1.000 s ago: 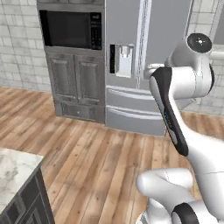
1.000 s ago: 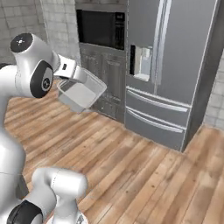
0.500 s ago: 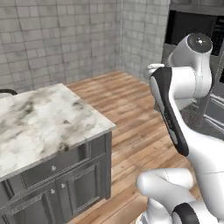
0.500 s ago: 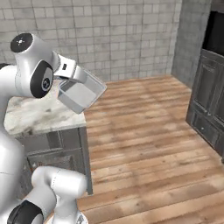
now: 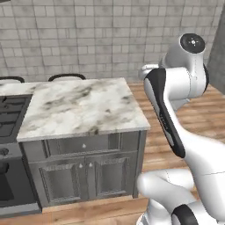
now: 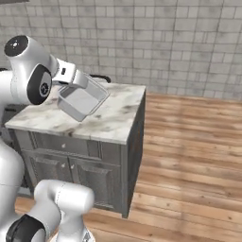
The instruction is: Retrieve the tupperware and aluminum foil from the cabinet and place them on the dining counter near the plate with carrot and steak to prepare for storing leftovers.
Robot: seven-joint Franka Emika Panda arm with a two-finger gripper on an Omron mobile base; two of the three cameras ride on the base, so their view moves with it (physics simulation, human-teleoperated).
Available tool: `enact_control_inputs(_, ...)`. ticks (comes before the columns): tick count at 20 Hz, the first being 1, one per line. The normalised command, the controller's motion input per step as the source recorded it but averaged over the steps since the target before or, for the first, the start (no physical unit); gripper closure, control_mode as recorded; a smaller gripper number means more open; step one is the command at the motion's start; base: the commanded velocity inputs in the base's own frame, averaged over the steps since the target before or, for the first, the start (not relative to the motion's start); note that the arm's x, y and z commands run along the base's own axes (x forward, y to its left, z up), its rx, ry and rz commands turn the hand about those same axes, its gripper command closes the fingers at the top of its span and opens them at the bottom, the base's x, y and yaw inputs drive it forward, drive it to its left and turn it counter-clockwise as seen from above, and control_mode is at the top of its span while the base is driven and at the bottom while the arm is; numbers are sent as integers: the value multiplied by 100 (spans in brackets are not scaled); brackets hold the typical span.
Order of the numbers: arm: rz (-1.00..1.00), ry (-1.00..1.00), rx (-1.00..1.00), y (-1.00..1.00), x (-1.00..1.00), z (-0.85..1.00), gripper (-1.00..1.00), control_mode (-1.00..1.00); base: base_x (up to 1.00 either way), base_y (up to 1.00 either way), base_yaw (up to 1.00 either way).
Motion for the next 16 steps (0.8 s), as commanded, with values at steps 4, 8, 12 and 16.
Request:
enact_control_inputs(4,0,0,0,0,0,0,100,100,5,-100,43)
enact_control_inputs(8,0,0,0,0,0,0,100,100,13,-100,34)
enact_control_inputs(12,0,0,0,0,0,0,100,100,52,-100,28)
enact_control_inputs(16,0,0,0,0,0,0,100,100,85,-100,23)
